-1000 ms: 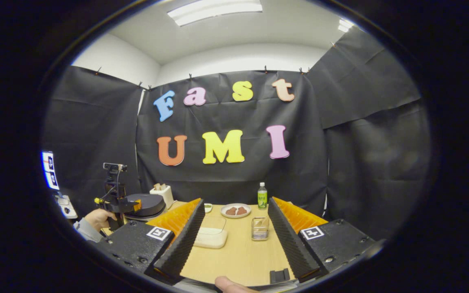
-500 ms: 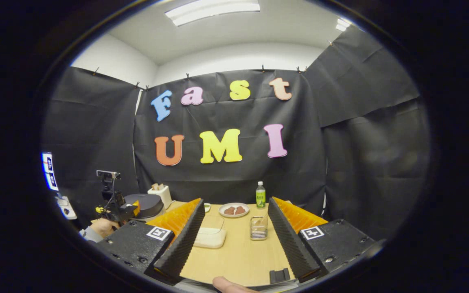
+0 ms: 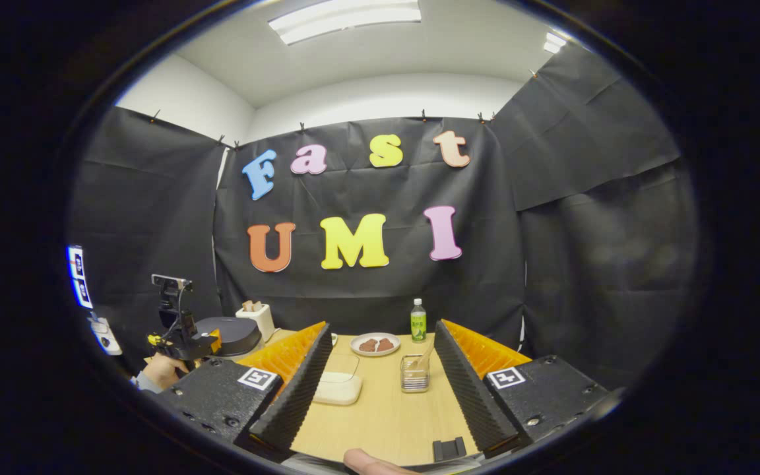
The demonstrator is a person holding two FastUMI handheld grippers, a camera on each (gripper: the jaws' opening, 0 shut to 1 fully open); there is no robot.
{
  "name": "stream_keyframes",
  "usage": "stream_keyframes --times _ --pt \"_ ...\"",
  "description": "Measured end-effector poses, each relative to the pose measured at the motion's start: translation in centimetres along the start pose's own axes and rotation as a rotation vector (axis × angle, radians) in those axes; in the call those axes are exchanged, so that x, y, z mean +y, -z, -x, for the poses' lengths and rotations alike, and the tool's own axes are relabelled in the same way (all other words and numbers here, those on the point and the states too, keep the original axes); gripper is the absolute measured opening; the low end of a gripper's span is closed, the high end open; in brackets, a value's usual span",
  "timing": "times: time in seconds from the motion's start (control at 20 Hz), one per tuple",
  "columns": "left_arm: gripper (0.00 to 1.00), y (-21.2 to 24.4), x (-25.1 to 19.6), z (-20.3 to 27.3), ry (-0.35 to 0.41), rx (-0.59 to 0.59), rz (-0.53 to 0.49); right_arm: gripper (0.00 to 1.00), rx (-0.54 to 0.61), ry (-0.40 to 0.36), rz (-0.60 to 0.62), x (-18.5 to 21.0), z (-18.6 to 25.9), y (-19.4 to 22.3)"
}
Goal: Close the left gripper, press the button to open the rice cooker; take a wooden spoon from the chopstick holder with the right hand, scoop a spoonful of rice and pour it into the rice cooker, then put the wooden spoon back into the chopstick holder.
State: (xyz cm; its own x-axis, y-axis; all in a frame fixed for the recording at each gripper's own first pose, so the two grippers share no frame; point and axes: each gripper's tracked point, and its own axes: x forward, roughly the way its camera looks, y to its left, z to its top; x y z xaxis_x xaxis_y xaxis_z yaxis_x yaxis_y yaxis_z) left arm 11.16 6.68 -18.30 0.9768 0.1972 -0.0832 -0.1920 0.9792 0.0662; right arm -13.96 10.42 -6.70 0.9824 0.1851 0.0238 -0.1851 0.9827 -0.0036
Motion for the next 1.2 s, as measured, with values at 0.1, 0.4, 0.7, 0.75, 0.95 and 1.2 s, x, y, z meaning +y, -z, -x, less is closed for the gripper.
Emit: stream_keyframes --times 0.1,0.4,0.7,0.75,0.95,1.2 --pt "0.95 0.3 -0.1 0.9 0.002 0.044 0.004 1.0 -0.001 0.003 -0.001 -0.4 -0.1 0.0" --pt "0.95 -2.6 -1.0 5.5 0.033 0.047 0.008 1.0 0.01 0.067 -0.009 -2.6 -0.6 0.5" --pt "0.95 -7.9 -2.7 11.2 0.091 0.002 0.079 0.99 0.028 0.069 -0.019 -2.9 -0.9 1.2" --pt "0.95 -8.5 -2.7 12.1 0.091 -0.006 0.066 0.99 0.029 0.072 -0.014 -2.9 -1.0 1.2" --pt "1.0 -10.1 -3.6 16.6 0.118 -0.03 0.059 1.0 0.021 0.118 0.012 -4.1 -1.0 1.4" --pt "0.94 -11.6 -5.0 21.5 0.159 -0.096 0.106 1.0 0.03 0.118 0.01 -4.1 -0.6 1.5"
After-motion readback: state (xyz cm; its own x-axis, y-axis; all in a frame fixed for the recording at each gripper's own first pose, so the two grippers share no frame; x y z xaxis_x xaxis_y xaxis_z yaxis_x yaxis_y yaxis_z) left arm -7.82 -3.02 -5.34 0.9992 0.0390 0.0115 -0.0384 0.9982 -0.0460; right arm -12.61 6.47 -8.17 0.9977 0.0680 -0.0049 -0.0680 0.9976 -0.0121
